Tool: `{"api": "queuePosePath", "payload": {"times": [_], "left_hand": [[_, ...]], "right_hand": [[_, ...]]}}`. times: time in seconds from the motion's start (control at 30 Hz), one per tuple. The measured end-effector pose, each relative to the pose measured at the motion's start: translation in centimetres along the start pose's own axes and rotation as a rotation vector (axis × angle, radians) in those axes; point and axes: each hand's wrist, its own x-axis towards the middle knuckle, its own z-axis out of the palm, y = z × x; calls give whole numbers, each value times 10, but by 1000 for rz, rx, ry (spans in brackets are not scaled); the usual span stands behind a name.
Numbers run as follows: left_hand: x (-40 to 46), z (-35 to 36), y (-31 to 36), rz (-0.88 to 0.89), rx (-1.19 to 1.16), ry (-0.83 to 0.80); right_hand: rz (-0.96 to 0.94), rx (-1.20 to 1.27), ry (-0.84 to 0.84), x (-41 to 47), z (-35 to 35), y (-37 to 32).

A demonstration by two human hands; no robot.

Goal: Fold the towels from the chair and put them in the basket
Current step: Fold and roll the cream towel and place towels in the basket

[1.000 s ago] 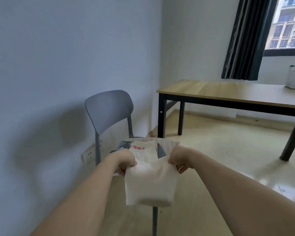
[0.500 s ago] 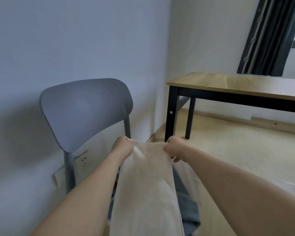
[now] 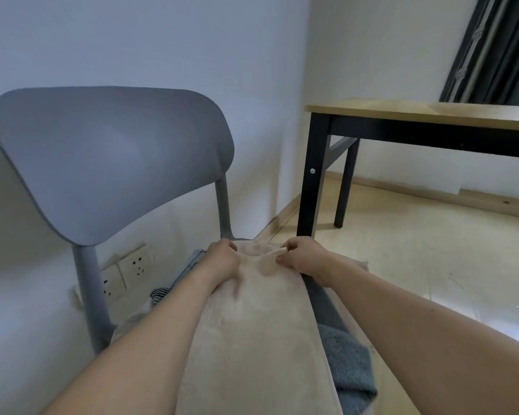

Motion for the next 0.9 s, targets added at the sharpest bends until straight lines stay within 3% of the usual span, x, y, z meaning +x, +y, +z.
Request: {"api": "queuePosePath", "payload": {"times": [0.17,0.37,0.6,0.9], "left_hand": [[-11,-10,-2,184,5,-38],[-52,-52,23,344,-62,28],[-148,-128,95,530,-43,72],[-276,-205,160,750,60,147]], "right_hand": [[-9,69,-30,-7,0,-3],[-170,12,45,-52,-20,-24],[-369,30,104,-162,-70,-88],[-734,200,334,-318,-125,-149]]}}
